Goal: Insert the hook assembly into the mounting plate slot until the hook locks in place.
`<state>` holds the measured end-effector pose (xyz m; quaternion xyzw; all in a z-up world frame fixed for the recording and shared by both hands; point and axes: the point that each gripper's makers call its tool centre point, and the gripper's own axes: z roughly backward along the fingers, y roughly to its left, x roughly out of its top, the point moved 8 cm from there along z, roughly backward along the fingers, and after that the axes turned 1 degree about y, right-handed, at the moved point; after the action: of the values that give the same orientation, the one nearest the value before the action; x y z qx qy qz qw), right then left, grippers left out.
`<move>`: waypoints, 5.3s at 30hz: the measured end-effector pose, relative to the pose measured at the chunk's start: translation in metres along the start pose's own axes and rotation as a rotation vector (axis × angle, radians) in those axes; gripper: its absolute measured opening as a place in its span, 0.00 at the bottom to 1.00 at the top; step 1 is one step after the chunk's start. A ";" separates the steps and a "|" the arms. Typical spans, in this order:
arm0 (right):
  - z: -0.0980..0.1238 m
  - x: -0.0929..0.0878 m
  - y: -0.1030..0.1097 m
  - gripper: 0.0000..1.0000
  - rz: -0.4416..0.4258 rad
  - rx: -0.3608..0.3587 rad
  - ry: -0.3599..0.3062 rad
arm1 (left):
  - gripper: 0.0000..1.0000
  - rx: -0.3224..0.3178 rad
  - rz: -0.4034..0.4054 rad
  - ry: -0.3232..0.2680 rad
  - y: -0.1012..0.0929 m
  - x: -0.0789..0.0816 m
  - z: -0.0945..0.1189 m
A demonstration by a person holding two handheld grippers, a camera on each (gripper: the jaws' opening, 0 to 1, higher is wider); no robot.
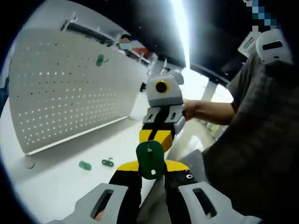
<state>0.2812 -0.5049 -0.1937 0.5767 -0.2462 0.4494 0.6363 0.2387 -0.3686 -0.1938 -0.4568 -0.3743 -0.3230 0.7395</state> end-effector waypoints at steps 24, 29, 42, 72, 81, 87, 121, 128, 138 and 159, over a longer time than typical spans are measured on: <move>-0.009 -0.009 -0.003 0.00 0.317 -0.135 0.194 | 0.31 0.058 0.128 0.133 0.011 -0.024 -0.015; -0.007 -0.009 -0.006 0.00 0.438 -0.189 0.266 | 0.37 0.075 0.196 0.147 0.013 -0.027 -0.015; -0.008 -0.024 -0.017 0.00 0.706 -0.385 0.468 | 0.40 0.237 0.315 0.161 0.029 -0.028 -0.001; -0.020 -0.033 -0.010 0.00 1.250 -0.424 0.648 | 0.13 0.252 0.636 0.171 0.048 -0.046 -0.030; -0.021 -0.034 -0.008 0.00 1.326 -0.393 0.669 | 0.05 0.241 0.713 0.142 0.048 -0.049 -0.031; -0.021 -0.032 -0.008 0.00 1.335 -0.385 0.663 | 0.02 0.256 0.772 0.091 0.051 -0.049 -0.030; 0.029 0.008 -0.013 0.19 -0.047 -0.529 -0.125 | 0.01 0.570 0.126 -0.174 0.048 0.008 -0.012; 0.027 0.012 -0.011 0.18 -0.097 -0.529 -0.195 | 0.01 0.593 0.072 -0.210 0.043 0.011 -0.013; 0.014 0.013 -0.007 0.15 -0.238 -0.489 -0.306 | 0.01 0.601 0.029 -0.263 0.036 0.015 -0.014; 0.000 0.028 -0.010 0.02 -0.514 -0.399 -0.594 | 0.01 0.633 -0.150 -0.377 0.020 0.033 -0.010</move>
<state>0.3028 -0.4964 -0.1759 0.5891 -0.3489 0.0351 0.7280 0.2746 -0.3746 -0.1772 -0.2284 -0.6176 -0.1547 0.7366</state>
